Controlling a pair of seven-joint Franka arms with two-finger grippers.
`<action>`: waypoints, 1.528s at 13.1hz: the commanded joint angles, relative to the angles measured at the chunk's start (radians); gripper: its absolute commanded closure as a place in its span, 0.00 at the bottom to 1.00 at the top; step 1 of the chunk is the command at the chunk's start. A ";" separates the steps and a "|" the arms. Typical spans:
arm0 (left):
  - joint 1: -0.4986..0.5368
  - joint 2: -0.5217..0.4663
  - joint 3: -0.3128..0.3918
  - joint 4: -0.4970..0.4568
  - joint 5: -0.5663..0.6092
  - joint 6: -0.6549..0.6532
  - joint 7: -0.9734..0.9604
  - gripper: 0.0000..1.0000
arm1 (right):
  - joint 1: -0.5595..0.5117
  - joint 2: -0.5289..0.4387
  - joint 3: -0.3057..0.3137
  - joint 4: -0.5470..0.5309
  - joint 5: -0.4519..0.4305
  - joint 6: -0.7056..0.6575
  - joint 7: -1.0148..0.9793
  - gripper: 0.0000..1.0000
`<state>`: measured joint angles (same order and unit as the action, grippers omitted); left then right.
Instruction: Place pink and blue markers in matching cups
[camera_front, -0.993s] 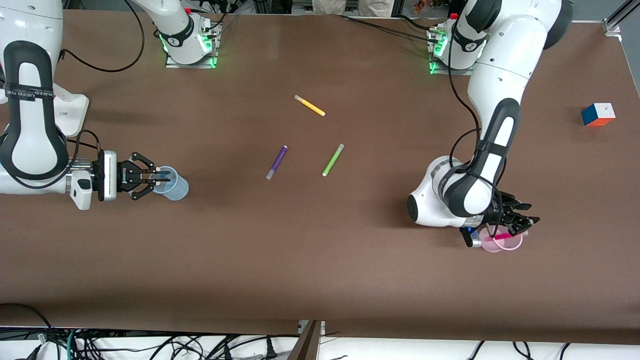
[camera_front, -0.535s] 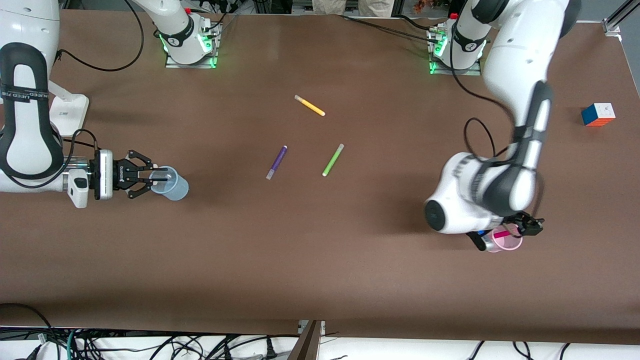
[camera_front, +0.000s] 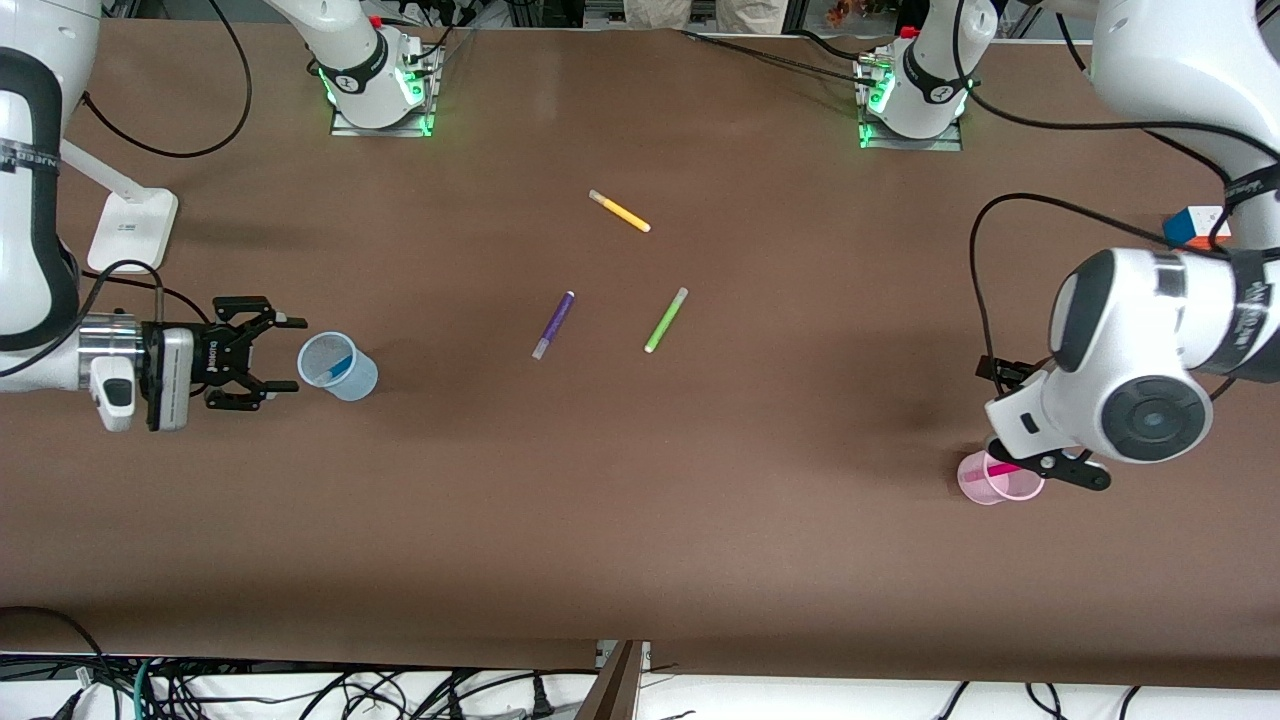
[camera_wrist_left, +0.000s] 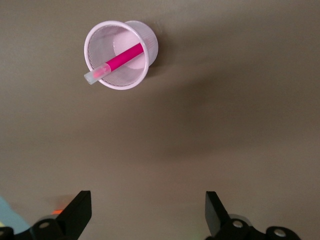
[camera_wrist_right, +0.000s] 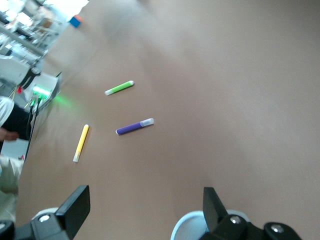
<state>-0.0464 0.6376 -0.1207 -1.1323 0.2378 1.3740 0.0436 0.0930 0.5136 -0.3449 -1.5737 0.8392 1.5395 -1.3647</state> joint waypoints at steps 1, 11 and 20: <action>0.045 -0.120 -0.008 -0.024 -0.143 0.002 -0.126 0.00 | -0.004 -0.003 0.004 0.101 -0.128 -0.025 0.247 0.00; 0.030 -0.582 0.071 -0.376 -0.282 0.159 -0.128 0.00 | 0.013 -0.050 0.021 0.227 -0.578 -0.035 0.893 0.00; -0.020 -0.743 0.108 -0.653 -0.262 0.227 -0.134 0.00 | -0.080 -0.421 0.337 -0.051 -0.853 0.021 1.372 0.00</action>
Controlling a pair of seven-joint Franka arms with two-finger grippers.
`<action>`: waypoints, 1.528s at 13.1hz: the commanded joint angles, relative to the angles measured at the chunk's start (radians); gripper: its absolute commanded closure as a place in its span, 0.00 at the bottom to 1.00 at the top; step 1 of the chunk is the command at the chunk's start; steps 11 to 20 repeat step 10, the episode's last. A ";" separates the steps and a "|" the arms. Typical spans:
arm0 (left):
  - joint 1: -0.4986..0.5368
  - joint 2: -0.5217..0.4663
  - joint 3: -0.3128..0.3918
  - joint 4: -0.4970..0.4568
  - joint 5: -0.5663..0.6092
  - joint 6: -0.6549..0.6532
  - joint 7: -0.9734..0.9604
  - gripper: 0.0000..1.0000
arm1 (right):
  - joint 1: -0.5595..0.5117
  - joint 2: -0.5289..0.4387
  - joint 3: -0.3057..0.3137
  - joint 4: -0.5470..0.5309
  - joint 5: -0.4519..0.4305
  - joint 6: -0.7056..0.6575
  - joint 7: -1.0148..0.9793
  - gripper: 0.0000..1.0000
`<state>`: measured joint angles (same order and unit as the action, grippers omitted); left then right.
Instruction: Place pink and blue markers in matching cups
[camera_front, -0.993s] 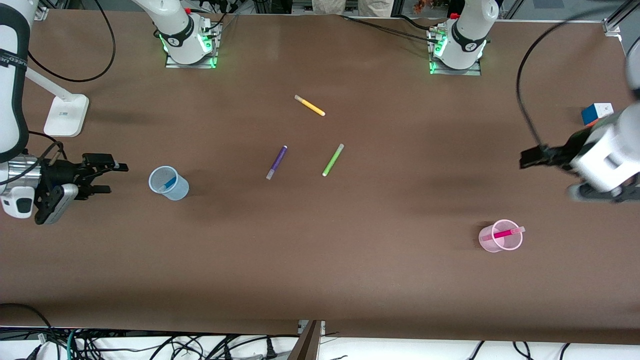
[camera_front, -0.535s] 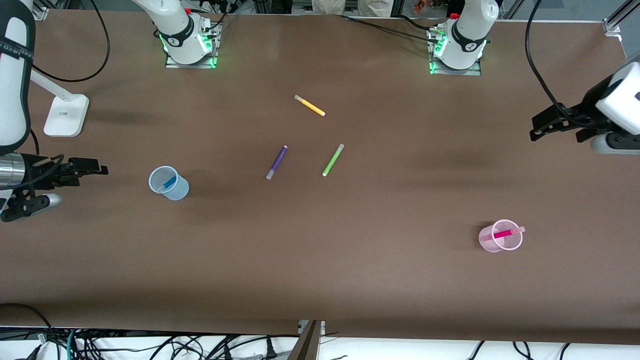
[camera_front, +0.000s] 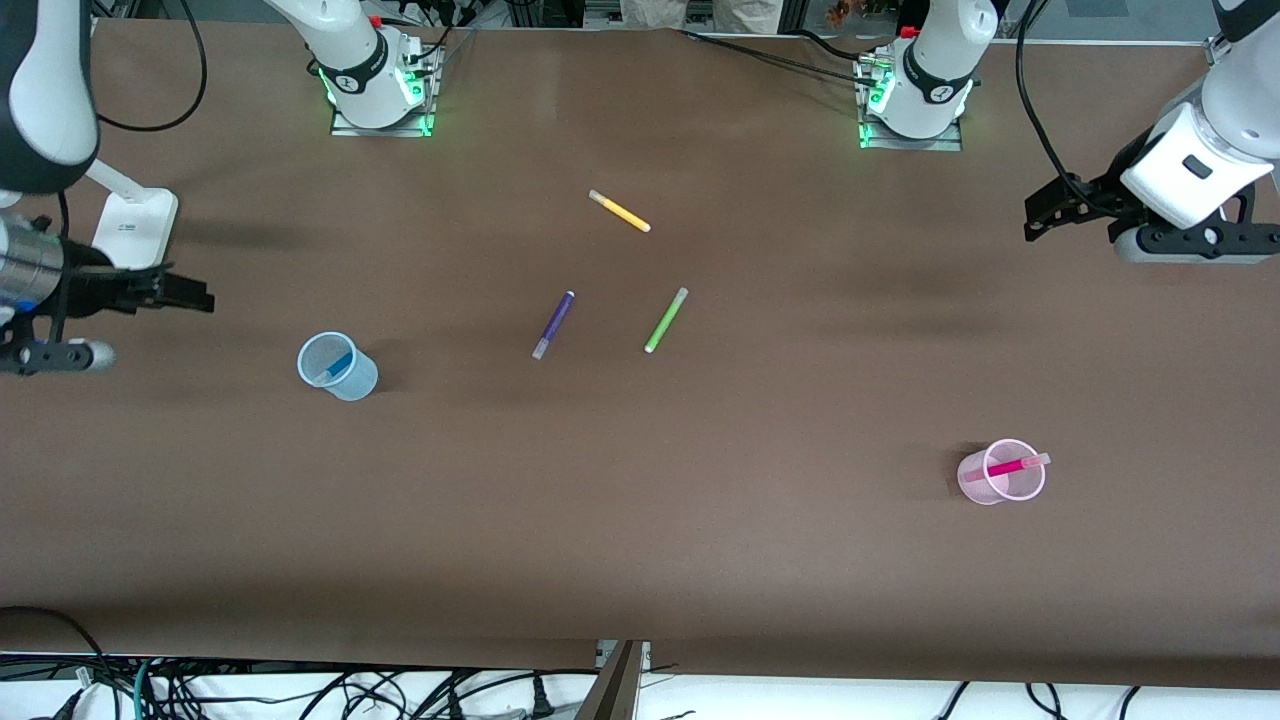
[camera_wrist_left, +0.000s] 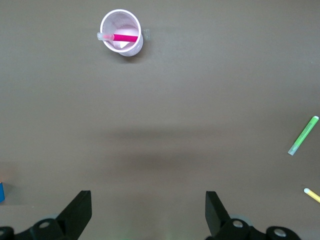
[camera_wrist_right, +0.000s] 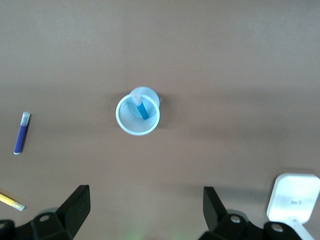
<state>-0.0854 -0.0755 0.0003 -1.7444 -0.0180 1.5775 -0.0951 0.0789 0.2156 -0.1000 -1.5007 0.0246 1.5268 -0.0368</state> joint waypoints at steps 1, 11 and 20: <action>0.023 -0.033 -0.013 -0.043 -0.007 0.025 0.006 0.00 | -0.091 -0.152 0.117 -0.147 -0.040 0.035 0.044 0.00; 0.055 -0.049 -0.022 -0.058 -0.011 0.024 0.006 0.00 | -0.099 -0.231 0.114 -0.124 -0.041 -0.034 0.067 0.00; 0.055 -0.049 -0.022 -0.058 -0.011 0.024 0.006 0.00 | -0.099 -0.231 0.114 -0.124 -0.041 -0.034 0.067 0.00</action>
